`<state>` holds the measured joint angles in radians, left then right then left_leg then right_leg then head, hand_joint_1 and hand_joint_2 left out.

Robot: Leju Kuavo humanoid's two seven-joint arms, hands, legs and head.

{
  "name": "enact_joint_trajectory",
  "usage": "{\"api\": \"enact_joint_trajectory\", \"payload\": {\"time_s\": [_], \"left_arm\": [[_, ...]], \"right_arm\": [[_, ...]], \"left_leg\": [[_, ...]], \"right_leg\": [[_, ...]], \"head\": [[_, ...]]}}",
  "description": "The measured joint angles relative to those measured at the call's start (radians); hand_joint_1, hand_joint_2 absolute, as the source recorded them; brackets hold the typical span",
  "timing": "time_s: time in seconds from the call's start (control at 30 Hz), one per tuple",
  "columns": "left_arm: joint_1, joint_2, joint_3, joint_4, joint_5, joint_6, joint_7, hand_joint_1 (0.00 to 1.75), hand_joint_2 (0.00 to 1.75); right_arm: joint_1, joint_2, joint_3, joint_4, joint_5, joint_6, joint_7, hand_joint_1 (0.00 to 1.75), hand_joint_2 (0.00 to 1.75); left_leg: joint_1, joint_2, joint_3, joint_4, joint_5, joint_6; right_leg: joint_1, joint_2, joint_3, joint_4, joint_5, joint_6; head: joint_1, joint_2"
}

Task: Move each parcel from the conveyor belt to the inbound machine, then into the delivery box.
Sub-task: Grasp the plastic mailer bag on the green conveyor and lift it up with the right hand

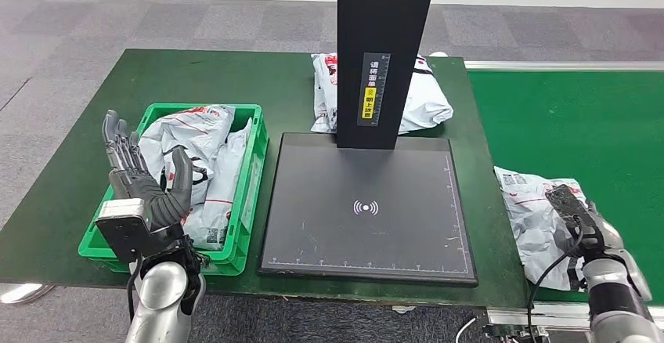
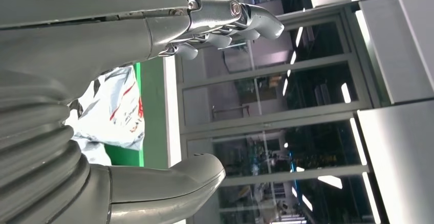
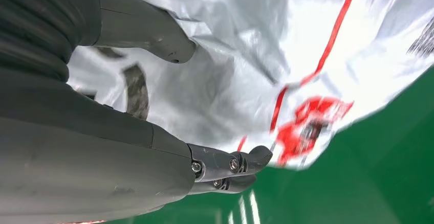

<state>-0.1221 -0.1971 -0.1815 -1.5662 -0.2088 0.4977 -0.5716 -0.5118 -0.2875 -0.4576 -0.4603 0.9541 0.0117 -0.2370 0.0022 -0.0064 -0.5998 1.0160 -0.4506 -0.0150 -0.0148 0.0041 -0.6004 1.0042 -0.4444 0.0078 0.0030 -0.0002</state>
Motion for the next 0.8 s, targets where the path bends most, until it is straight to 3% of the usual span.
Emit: {"api": "enact_joint_trajectory", "payload": {"time_s": [0.13, 0.27, 0.5, 0.8], "left_arm": [[-0.007, 0.004, -0.008, 0.015, -0.001, -0.019, 0.005, 0.0, 1.75], [-0.024, 0.004, -0.013, 0.037, -0.005, -0.029, 0.006, 0.0, 1.75], [-0.039, 0.006, -0.018, 0.067, -0.018, -0.033, 0.008, 0.0, 1.75], [-0.049, 0.009, -0.018, 0.088, -0.029, -0.033, 0.01, 0.0, 1.75]], "right_arm": [[-0.009, 0.021, 0.005, 0.03, -0.017, 0.066, -0.046, 0.0, 1.75], [-0.015, 0.058, 0.018, 0.047, -0.025, 0.099, -0.051, 1.75, 1.75], [-0.035, 0.108, 0.035, 0.049, -0.067, 0.118, 0.001, 1.75, 1.75], [-0.048, 0.121, 0.036, 0.049, -0.139, 0.111, 0.039, 1.75, 1.75]], "left_leg": [[0.0, 0.0, 0.0, 0.0, 0.0, 0.0], [0.0, 0.0, 0.0, 0.0, 0.0, 0.0], [0.001, 0.002, 0.002, 0.0, 0.0, 0.0], [0.001, 0.003, 0.002, 0.0, 0.0, 0.0]], "right_leg": [[0.0, 0.0, 0.0, 0.0, 0.0, 0.0], [0.0, 0.0, 0.0, 0.0, 0.0, 0.0], [0.001, 0.002, 0.0, 0.0, 0.0, 0.0], [0.001, 0.003, 0.0, 0.0, 0.0, 0.0]], "head": [[0.0, 0.0], [0.0, 0.0], [0.0, 0.0], [0.0, 0.0]]}}
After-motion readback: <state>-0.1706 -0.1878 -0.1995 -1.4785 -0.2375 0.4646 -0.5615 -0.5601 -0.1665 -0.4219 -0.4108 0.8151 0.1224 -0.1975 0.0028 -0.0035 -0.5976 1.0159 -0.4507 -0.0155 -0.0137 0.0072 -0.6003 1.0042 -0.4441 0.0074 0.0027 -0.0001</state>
